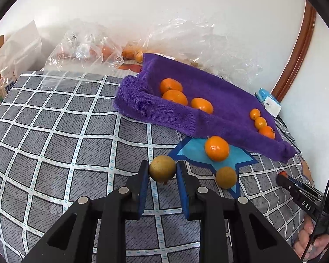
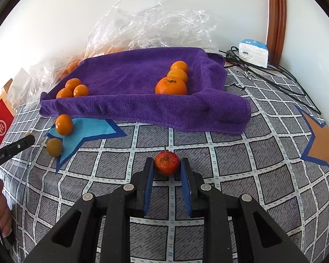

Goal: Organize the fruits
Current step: 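Carry the red apple and yellow-green fruit up over the purple towel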

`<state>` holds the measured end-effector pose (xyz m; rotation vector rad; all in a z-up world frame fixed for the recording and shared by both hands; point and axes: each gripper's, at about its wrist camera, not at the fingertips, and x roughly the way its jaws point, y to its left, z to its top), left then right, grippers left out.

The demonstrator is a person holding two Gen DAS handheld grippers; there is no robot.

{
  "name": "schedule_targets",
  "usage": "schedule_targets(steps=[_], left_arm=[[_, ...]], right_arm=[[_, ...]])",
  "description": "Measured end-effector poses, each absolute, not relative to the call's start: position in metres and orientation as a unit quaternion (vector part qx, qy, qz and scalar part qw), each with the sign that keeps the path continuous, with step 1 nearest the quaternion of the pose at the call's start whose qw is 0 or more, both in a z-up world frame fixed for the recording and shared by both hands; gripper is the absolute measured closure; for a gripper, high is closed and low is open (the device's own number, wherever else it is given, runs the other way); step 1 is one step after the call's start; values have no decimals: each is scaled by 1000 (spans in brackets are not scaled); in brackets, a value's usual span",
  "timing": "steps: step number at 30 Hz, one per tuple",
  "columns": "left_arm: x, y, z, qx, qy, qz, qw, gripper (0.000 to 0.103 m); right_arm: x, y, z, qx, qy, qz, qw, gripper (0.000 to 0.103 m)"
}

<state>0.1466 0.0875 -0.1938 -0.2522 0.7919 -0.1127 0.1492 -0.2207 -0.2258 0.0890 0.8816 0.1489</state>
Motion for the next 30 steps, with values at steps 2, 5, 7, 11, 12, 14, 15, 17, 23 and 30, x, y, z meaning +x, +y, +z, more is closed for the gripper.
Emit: schedule_targets(steps=[2, 5, 7, 11, 12, 14, 15, 17, 23, 30], left_arm=[[145, 87, -192, -125, 377, -59, 916, 79], [141, 85, -189, -118, 366, -59, 921, 79], [139, 86, -187, -121, 360, -58, 923, 79], [139, 84, -186, -113, 361, -51, 924, 79], [139, 83, -186, -108, 363, -49, 924, 79], [141, 82, -187, -106, 368, -53, 922, 79], [142, 82, -187, -106, 371, -54, 921, 79], [142, 79, -189, -102, 376, -58, 919, 79], [139, 79, -187, -101, 364, -58, 924, 79], [133, 88, -179, -123, 337, -50, 932, 79]], right_arm=[[148, -220, -225, 43, 425, 71, 901, 79], [148, -219, -224, 41, 423, 73, 902, 79], [147, -219, -224, 40, 421, 75, 903, 79], [146, -215, -223, 31, 420, 77, 904, 79], [146, -215, -223, 29, 420, 76, 904, 79], [146, -215, -223, 30, 420, 74, 904, 79], [146, -216, -223, 31, 420, 74, 904, 79], [145, -217, -222, 34, 418, 75, 905, 79], [146, -217, -223, 39, 419, 88, 903, 79], [145, -220, -224, 48, 414, 91, 904, 79]])
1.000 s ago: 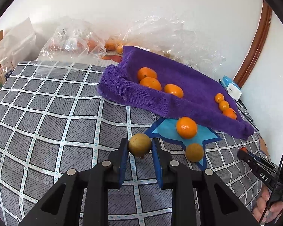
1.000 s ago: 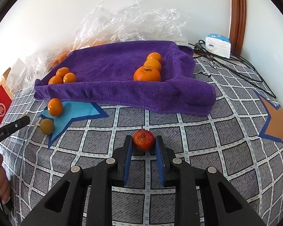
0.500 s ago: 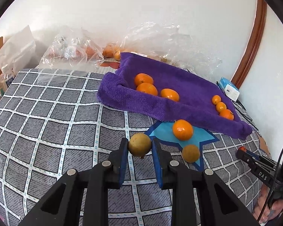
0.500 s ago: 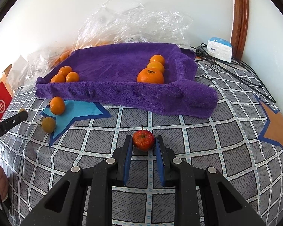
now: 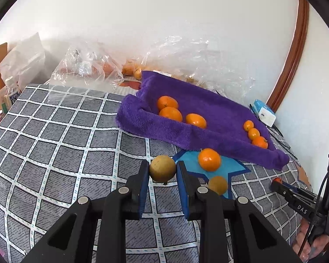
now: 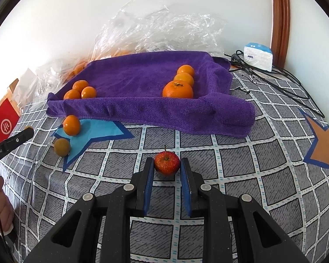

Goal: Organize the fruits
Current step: 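Carry the red apple and yellow-green fruit up over the purple towel, then lower both fruits onto the towel and open both grippers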

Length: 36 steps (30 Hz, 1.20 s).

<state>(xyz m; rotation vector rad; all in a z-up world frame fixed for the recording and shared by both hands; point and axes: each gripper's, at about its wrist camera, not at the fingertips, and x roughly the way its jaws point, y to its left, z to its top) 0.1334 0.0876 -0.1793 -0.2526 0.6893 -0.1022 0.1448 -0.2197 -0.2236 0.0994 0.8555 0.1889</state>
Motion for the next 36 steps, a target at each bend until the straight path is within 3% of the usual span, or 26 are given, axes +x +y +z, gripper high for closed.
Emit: schedule_targets(steps=[12, 19, 28, 36], left_arm=[[131, 94, -175, -123, 314, -24, 941, 80], [137, 95, -157, -128, 320, -25, 939, 80], [183, 99, -117, -112, 328, -25, 938, 80], [232, 92, -114, -124, 338, -28, 932, 80]], right_arm=[[150, -222, -225, 61, 426, 94, 898, 79], [166, -216, -197, 55, 406, 101, 907, 79], [207, -195, -151, 23, 380, 125, 916, 79], [243, -179, -147, 22, 370, 128, 920, 79]])
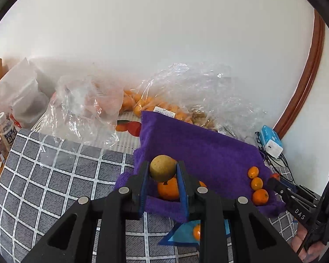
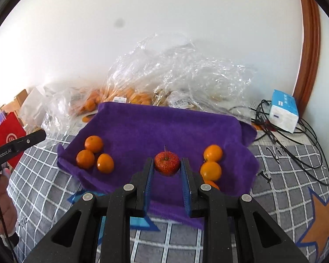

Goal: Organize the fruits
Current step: 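Lower both fruits onto the towel and open both grippers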

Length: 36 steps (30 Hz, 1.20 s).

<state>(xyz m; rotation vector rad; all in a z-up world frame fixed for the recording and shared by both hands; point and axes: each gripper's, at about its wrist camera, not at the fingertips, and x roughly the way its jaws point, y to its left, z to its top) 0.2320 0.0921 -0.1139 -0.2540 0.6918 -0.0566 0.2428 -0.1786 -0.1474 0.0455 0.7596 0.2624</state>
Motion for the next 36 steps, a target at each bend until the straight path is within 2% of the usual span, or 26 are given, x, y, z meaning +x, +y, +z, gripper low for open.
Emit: schedule_targets(steps=[7, 17, 18, 21, 27, 36], left_arm=[[269, 71, -129, -105, 366, -32, 924, 79], [295, 51, -148, -111, 399, -67, 908, 79], [297, 46, -148, -104, 401, -72, 907, 79], [304, 31, -154, -81, 414, -70, 904, 79], [317, 9, -168, -59, 443, -61, 893, 79], [327, -11, -191, -17, 486, -34, 873, 79]], right_arm=[[287, -168, -189, 3, 439, 121, 890, 79], [302, -164, -213, -18, 471, 138, 871, 79], [301, -164, -212, -18, 467, 139, 873, 78], [297, -166, -208, -14, 469, 148, 871, 66], [272, -189, -184, -6, 437, 127, 891, 55], [234, -240, -177, 75, 435, 85, 893, 55]])
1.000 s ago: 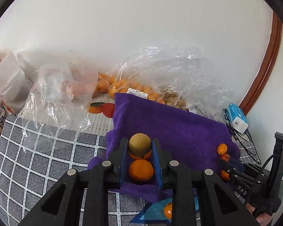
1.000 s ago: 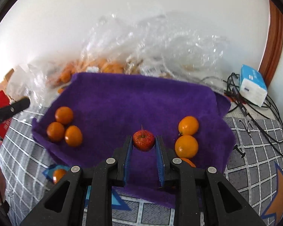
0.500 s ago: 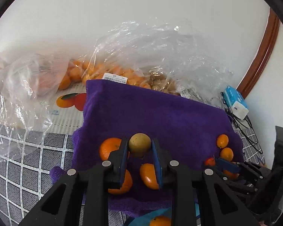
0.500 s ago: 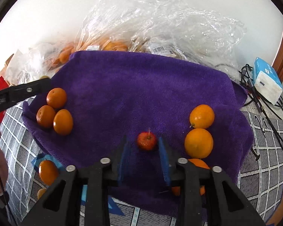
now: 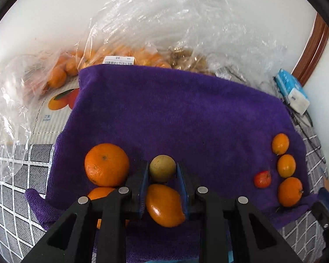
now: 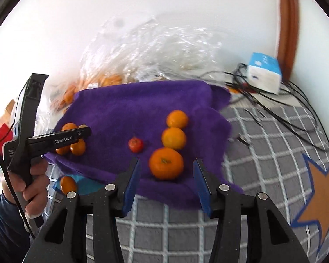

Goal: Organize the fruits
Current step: 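Lower both fruits onto the towel and open both grippers, then withdraw both grippers from the towel toward the blue star mat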

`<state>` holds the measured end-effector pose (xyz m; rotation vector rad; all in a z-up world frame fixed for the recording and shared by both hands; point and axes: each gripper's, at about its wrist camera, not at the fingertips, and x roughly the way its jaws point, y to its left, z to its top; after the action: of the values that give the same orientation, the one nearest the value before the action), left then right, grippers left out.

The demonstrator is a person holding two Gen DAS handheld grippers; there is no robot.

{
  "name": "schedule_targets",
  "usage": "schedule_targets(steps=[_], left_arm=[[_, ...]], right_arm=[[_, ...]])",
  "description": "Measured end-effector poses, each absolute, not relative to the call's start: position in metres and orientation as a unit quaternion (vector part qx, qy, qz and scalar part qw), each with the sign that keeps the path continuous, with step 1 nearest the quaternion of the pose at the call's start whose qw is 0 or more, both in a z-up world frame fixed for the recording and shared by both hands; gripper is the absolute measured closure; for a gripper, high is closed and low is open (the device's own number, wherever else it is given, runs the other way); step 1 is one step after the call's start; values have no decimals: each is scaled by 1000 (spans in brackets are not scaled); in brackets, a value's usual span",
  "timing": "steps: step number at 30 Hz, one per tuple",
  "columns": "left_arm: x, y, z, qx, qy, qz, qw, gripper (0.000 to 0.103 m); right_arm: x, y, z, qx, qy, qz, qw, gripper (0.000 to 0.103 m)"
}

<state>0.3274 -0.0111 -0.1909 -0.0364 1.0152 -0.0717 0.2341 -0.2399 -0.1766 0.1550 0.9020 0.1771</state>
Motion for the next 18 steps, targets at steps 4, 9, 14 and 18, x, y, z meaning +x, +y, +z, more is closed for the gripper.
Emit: schedule_targets(steps=[4, 9, 14, 18], left_arm=[[323, -11, -185, -21, 484, -34, 874, 78], [306, 3, -158, -43, 459, -44, 886, 63], [269, 27, -135, -44, 426, -45, 902, 54], [245, 55, -133, -52, 421, -28, 905, 53]], right_arm=[[224, -244, -179, 69, 443, 58, 892, 55], [212, -245, -180, 82, 450, 53, 888, 55], [199, -231, -176, 72, 448, 50, 890, 54], [190, -216, -173, 61, 441, 46, 894, 54]])
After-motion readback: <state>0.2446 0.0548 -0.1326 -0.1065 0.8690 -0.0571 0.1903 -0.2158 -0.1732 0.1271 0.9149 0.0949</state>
